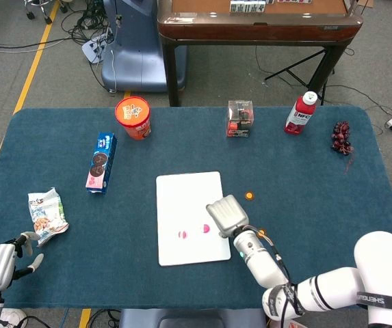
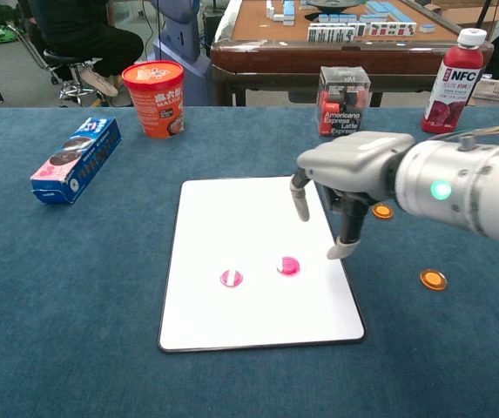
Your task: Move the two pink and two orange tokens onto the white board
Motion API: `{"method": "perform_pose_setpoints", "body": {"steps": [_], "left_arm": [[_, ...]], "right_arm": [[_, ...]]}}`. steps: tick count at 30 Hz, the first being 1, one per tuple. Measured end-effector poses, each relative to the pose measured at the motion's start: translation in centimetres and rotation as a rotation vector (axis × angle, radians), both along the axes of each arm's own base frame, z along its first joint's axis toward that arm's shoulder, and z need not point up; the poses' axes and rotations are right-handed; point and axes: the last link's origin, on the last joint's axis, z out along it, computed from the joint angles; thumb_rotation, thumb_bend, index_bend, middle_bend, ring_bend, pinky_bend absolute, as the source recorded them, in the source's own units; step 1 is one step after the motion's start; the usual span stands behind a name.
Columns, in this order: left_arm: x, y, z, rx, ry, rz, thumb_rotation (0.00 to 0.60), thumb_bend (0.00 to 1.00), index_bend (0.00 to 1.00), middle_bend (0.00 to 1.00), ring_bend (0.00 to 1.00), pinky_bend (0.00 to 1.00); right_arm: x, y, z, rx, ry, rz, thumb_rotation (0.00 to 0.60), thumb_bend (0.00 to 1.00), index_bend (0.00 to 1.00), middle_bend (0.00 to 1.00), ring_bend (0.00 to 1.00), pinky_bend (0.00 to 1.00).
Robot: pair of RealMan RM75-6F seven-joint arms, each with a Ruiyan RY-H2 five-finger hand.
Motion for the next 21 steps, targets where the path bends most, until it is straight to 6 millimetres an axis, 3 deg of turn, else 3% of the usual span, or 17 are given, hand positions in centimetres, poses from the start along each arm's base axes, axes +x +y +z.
{"method": "perform_pose_setpoints", "body": {"steps": [9, 14, 21], "left_arm": [[0.9, 0.5, -0.1, -0.003, 0.002, -0.024, 0.6, 0.28, 0.51, 0.65, 0.64, 0.78], [1.5, 0.8, -0.3, -0.004, -0.001, -0.036, 0.6, 0.28, 0.52, 0.65, 0.64, 0.78], [2.2, 1.1, -0.5, -0.012, -0.003, -0.049, 0.6, 0.28, 0.52, 0.65, 0.64, 0.78]], "right_arm": [[-5.6, 2.3, 3.8, -0.063, 0.001, -0.082, 0.6, 0.13, 0.4, 1.0, 1.0, 1.0], [-8.3, 3.8, 4.5, -0.072, -0.007, -0.139, 0.6, 0.13, 0.38, 1.0, 1.0, 1.0], [-10.9, 4.1, 4.3, -0.077, -0.01, -0.189, 0.6, 0.13, 0.38, 1.0, 1.0, 1.0]]}}
